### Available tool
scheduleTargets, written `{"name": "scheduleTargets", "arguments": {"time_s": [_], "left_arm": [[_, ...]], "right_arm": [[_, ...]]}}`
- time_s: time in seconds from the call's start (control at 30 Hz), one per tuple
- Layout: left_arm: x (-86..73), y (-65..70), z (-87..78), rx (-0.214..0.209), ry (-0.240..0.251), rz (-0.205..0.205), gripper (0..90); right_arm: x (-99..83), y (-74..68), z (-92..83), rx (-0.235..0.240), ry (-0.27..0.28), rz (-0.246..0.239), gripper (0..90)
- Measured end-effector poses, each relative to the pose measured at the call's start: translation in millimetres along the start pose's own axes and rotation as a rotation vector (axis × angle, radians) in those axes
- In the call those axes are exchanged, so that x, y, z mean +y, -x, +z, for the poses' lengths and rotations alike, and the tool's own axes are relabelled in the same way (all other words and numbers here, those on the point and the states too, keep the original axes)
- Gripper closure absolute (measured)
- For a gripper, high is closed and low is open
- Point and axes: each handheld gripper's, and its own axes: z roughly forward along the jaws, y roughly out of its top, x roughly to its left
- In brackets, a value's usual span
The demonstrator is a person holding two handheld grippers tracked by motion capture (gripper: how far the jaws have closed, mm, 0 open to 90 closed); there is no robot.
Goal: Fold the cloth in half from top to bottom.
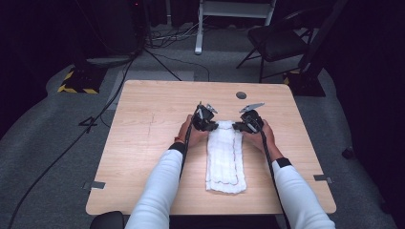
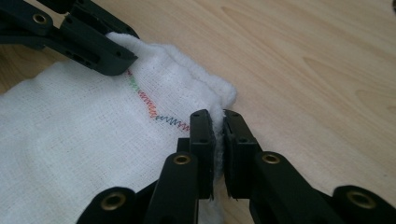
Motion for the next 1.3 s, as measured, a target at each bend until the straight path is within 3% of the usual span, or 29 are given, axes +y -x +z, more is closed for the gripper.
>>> {"name": "scheduleTargets", "arguments": {"time_s": [0.2, 0.37, 0.73, 0.97, 1.3], "left_arm": [[12.6, -0.8, -8.4, 0.048, 0.031, 0.024, 82.4], [26.5, 1.0, -19.7, 0.084, 0.044, 0.069, 82.5], [45.2, 4.7, -52.4, 0.113, 0.109, 0.117, 82.1], [30.5, 13.2, -62.7, 0.063, 0.128, 0.140, 82.0], [-0.9, 35.1, -77.2, -0.038, 0.136, 0.206, 81.9]], "right_arm": [[7.8, -1.8, -6.5, -0.053, 0.049, -0.028, 84.5], [17.9, -0.2, -17.6, -0.081, 0.091, -0.038, 84.6], [41.7, -4.3, -49.8, -0.109, 0.176, -0.085, 84.7], [35.8, -13.1, -59.2, -0.068, 0.171, -0.118, 84.9], [4.4, -33.9, -72.8, 0.041, 0.174, -0.174, 84.9]]}}
